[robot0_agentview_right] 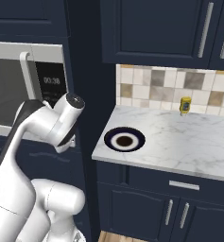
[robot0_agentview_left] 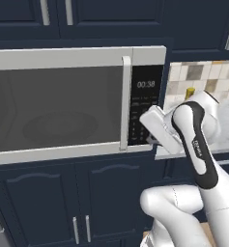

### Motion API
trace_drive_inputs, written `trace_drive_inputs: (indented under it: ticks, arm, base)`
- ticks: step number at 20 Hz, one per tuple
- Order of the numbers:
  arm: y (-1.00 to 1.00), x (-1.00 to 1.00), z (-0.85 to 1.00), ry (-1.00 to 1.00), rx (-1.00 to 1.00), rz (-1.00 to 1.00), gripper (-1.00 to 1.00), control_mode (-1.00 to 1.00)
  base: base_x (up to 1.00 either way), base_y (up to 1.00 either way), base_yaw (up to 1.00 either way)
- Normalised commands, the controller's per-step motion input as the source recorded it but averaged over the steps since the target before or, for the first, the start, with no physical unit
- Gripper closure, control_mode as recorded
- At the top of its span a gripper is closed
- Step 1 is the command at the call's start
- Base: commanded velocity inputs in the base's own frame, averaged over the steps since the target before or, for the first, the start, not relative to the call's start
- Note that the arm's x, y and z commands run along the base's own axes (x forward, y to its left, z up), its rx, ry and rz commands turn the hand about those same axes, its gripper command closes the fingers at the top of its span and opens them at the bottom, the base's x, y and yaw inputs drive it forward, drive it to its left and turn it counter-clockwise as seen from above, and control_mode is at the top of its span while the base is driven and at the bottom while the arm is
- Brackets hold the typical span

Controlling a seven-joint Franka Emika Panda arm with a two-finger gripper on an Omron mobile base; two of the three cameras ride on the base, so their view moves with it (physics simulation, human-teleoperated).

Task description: Pick the garlic from the counter and place it in the microwave. Then turn on the microwave.

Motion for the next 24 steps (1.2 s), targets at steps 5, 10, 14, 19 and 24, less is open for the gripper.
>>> trace_drive_inputs:
  ticks: [5, 10, 14, 19, 24]
  arm:
    - [0.09, 0.24, -0.05, -0.02, 0.0, 0.0, 1.0, -1.0]
    - [0.11, 0.4, -0.04, 0.0, 0.01, 0.0, 1.0, -1.0]
    - [0.0, 0.27, -0.18, 0.0, 0.0, 0.0, 1.0, -1.0]
    - [0.01, 0.23, -0.28, 0.0, 0.0, 0.0, 1.0, -1.0]
    - [0.08, 0.15, -0.26, 0.0, 0.0, 0.0, 1.0, -1.0]
  base:
    - [0.0, 0.0, 0.0]
    - [0.0, 0.0, 0.0]
    - [0.0, 0.0, 0.0]
    - [0.0, 0.0, 0.0]
    - [0.0, 0.0, 0.0]
